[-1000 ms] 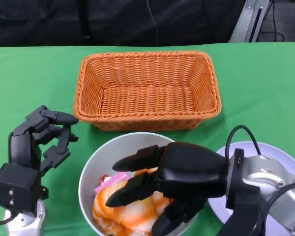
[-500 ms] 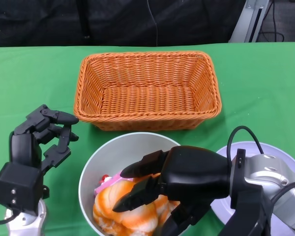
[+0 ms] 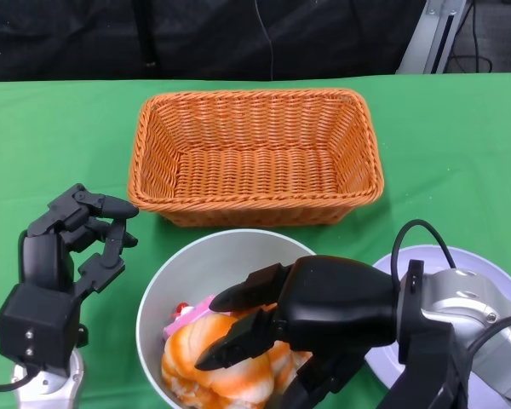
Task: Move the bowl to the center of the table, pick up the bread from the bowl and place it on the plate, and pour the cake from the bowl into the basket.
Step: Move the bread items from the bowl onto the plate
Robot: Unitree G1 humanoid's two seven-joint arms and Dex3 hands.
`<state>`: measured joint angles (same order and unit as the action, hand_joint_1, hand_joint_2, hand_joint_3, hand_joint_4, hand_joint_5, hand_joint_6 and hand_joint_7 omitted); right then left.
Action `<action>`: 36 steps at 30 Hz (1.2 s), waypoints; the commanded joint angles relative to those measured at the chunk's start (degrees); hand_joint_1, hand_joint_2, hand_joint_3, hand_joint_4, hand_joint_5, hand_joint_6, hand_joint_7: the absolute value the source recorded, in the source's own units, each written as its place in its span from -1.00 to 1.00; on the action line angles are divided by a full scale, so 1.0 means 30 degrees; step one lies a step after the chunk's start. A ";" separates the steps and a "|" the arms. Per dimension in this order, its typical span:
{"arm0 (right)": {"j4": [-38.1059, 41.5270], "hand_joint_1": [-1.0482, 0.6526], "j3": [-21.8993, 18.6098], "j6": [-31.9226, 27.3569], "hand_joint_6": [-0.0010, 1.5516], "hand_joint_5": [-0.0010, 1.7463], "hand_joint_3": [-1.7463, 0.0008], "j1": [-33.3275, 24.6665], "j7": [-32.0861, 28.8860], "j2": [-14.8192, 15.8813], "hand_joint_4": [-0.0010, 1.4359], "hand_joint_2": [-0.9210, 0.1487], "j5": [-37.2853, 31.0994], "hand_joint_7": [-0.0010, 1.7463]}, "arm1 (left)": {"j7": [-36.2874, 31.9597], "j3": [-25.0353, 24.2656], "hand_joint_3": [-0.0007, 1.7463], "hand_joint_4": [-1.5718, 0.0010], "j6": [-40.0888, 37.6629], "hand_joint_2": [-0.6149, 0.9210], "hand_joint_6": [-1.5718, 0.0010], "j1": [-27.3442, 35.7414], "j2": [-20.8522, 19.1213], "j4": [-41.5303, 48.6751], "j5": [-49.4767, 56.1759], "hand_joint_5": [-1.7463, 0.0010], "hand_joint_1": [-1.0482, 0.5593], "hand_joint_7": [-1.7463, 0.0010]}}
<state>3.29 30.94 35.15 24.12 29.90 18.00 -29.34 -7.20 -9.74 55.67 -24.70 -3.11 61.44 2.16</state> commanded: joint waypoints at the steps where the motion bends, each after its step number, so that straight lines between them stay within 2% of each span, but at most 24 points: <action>1: -0.0045 -0.76 0.0263 -0.0116 -0.22 -1.00 0.86 -0.0015 0.0483 0.0389 -0.29 -1.00 0.0062 -1.00 | -0.0397 -0.0018 -0.21 -0.03 -0.0318 0.82 -0.10 0.0189 -0.0011 -0.0518 -0.0016 -0.55 0.17 -0.24; 9: -0.0182 -0.76 0.0410 -0.0512 -0.24 -1.00 0.84 0.0108 0.1115 0.0386 -0.32 -1.00 0.0144 -1.00 | -0.0542 0.0038 -0.18 -0.03 -0.0628 0.81 -0.10 0.0354 0.0060 -0.0940 0.0034 -0.56 0.18 -0.24; 12: -0.0272 -0.76 0.0554 -0.0761 -0.23 -1.00 0.84 0.0165 0.1412 0.0392 -0.32 -1.00 0.0071 -1.00 | -0.0353 -0.0047 -0.11 0.00 -0.1001 0.76 -0.09 0.0485 0.0158 -0.1272 -0.0260 -0.60 0.17 -0.26; 19: -0.0104 -0.75 0.0741 -0.1010 -0.23 -1.00 0.87 0.0169 0.1596 0.0313 -0.32 -1.00 0.0348 -1.00 | -0.0947 -0.0089 -0.08 -0.01 -0.2001 0.73 -0.10 0.0649 0.0125 -0.1805 -0.0011 -0.59 0.18 -0.25; 36: -0.0137 -0.75 0.0804 -0.1083 -0.23 -1.00 0.88 0.0200 0.1593 0.0364 -0.32 -1.00 0.0423 -1.00 | -0.1079 0.0024 -0.04 0.00 -0.2339 0.70 -0.10 0.0803 0.0135 -0.2209 0.0014 -0.60 0.18 -0.25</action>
<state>2.69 32.81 32.14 24.50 33.67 18.14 -27.81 -9.71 -9.57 48.94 -22.80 -1.99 55.52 2.14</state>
